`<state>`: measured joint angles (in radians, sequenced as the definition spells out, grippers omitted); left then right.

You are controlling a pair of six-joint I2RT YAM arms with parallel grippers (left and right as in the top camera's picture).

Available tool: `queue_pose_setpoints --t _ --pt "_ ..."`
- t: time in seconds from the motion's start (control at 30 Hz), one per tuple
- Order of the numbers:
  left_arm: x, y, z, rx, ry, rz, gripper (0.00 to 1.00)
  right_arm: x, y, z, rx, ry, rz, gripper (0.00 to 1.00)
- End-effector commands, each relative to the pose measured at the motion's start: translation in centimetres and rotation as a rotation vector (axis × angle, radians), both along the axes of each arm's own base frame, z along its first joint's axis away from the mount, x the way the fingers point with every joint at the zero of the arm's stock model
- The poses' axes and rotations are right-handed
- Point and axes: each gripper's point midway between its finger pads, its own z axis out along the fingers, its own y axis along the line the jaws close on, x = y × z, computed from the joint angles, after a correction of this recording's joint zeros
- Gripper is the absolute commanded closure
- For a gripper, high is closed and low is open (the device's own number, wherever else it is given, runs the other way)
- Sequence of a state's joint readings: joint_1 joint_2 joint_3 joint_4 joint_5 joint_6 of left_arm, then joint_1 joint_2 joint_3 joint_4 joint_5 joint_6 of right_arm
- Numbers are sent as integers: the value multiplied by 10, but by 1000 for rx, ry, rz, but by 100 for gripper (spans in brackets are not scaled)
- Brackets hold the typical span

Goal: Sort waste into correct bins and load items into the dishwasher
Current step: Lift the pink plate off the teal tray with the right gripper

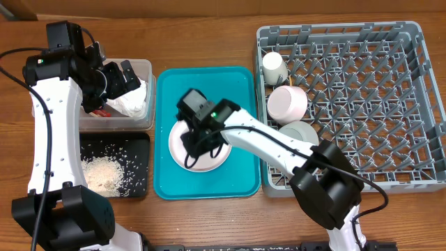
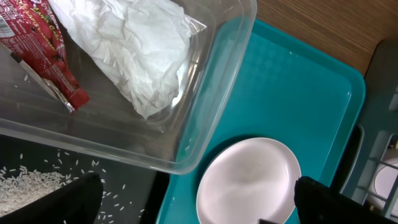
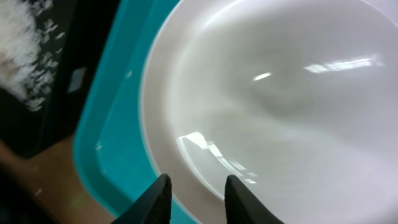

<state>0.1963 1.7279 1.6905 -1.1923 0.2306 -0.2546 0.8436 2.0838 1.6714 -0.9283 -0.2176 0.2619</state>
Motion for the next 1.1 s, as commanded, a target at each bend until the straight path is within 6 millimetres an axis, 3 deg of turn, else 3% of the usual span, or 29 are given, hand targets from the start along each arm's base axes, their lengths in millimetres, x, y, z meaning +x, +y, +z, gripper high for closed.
queue_pose_setpoints --t 0.0,0.17,0.5,0.7,1.07 --pt "2 -2 8 13 -25 -20 0 49 -35 15 -186 -231 -79 70" --pt "2 -2 8 13 -25 -20 0 59 -67 8 -301 -255 -121 69" --pt "2 -2 8 13 -25 -20 0 73 -104 -14 -340 -207 -194 67" --pt "2 -2 8 13 -25 -20 0 64 -97 -22 -293 -157 -179 67" --pt "2 -2 8 13 -25 -20 0 58 -101 -40 -294 -137 -205 68"
